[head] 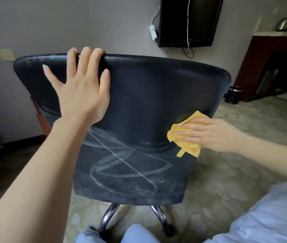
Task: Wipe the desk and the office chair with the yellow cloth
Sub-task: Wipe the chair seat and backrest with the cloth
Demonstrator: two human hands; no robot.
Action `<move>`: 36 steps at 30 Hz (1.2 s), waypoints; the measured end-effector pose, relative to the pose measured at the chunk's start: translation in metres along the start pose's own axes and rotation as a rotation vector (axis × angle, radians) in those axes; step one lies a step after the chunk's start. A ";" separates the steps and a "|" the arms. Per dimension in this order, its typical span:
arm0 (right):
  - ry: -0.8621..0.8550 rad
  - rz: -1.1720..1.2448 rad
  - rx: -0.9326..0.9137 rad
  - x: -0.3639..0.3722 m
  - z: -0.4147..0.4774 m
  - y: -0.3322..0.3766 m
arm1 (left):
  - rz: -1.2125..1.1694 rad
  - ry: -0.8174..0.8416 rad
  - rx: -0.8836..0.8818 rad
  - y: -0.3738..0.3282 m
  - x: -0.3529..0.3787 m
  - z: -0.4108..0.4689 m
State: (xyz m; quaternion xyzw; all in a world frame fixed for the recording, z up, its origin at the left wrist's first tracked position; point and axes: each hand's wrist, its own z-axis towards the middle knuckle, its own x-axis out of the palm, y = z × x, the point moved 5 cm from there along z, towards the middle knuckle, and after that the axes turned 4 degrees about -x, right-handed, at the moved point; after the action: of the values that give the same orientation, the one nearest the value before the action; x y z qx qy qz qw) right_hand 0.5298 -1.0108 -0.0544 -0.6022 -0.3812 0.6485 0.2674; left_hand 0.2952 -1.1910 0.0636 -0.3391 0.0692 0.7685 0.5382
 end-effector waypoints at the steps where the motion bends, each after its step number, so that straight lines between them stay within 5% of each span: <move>1: -0.001 -0.001 0.026 -0.005 -0.003 -0.008 | -0.007 0.004 -0.003 0.000 0.000 0.000; 12: -0.332 -0.057 0.340 -0.087 0.038 -0.052 | -0.235 0.091 -0.039 0.001 -0.001 -0.007; 16: -0.484 0.296 0.512 -0.116 0.070 -0.039 | -0.644 0.088 -0.279 0.004 0.003 -0.057; 19: -0.517 0.496 0.531 -0.125 0.090 -0.011 | -1.145 0.430 -0.562 -0.001 0.021 -0.098; 23: -0.470 0.748 0.452 -0.116 0.106 0.044 | -1.471 0.653 -0.595 -0.002 0.027 -0.120; 29: -0.454 1.483 0.438 -0.099 0.103 0.105 | -1.272 0.777 -0.696 0.007 0.044 -0.149; 33: -0.673 2.114 0.593 -0.096 0.095 0.107 | -1.223 0.789 -0.756 0.010 0.051 -0.159; 36: -0.958 2.285 0.792 -0.090 0.087 0.097 | -1.271 0.780 -0.767 0.009 0.051 -0.157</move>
State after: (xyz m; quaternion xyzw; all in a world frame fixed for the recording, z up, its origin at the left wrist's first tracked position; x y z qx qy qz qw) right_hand 0.4664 -1.1533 -0.0828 -0.1748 0.5034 0.7251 -0.4362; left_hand 0.3478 -1.2289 -0.0890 -0.7144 -0.2201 0.1168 0.6539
